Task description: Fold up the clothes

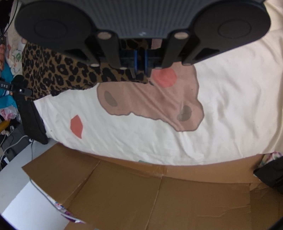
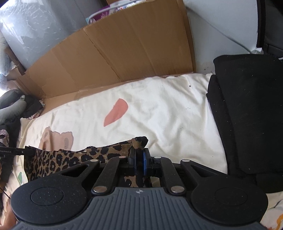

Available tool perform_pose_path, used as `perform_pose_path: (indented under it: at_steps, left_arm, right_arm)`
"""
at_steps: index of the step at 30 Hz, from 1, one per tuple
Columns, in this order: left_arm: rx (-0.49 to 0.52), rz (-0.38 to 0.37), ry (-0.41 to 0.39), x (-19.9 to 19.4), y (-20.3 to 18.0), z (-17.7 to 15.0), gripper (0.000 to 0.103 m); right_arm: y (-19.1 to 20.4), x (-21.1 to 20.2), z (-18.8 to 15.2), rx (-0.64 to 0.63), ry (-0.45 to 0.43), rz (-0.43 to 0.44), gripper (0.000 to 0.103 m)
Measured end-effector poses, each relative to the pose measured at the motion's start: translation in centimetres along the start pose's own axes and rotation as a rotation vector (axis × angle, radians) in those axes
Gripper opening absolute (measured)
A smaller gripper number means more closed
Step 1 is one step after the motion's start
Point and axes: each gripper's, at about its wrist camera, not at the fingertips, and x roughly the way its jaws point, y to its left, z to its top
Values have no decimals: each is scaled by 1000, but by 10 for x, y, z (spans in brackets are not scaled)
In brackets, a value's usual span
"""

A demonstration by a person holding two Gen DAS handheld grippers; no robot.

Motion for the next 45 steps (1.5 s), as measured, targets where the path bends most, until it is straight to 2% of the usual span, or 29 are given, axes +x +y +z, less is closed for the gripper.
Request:
perform_pose_path:
  at_steps: [8, 11, 12, 14, 17, 22, 30, 38, 45]
  left_arm:
    - [10, 15, 55, 32, 3, -4, 9]
    - [7, 28, 59, 29, 3, -2, 13]
    - [5, 42, 52, 26, 2, -2, 18]
    - [-8, 70, 20, 16, 4, 0, 19]
    - [-27, 83, -34, -1, 4, 3, 20]
    - [40, 26, -67, -13, -30, 6, 20]
    - [163, -100, -63, -7, -99, 0, 20]
    - [255, -139, -26, 15, -129, -9, 20]
    - [319, -124, 7, 43, -135, -11, 22]
  right_arm:
    - [-9, 38, -5, 4, 75, -2, 6]
    - [-12, 43, -10, 16, 90, -8, 9]
    - [-13, 42, -10, 25, 87, -14, 10]
    - [-16, 34, -10, 42, 65, -40, 21]
    - [-18, 17, -8, 34, 7, -85, 22]
    - [-10, -3, -8, 8, -53, -65, 22]
    - [42, 1, -14, -113, -46, 54, 22]
    - [86, 17, -21, -238, -12, 140, 22]
    - [100, 48, -27, -312, 63, 124, 23]
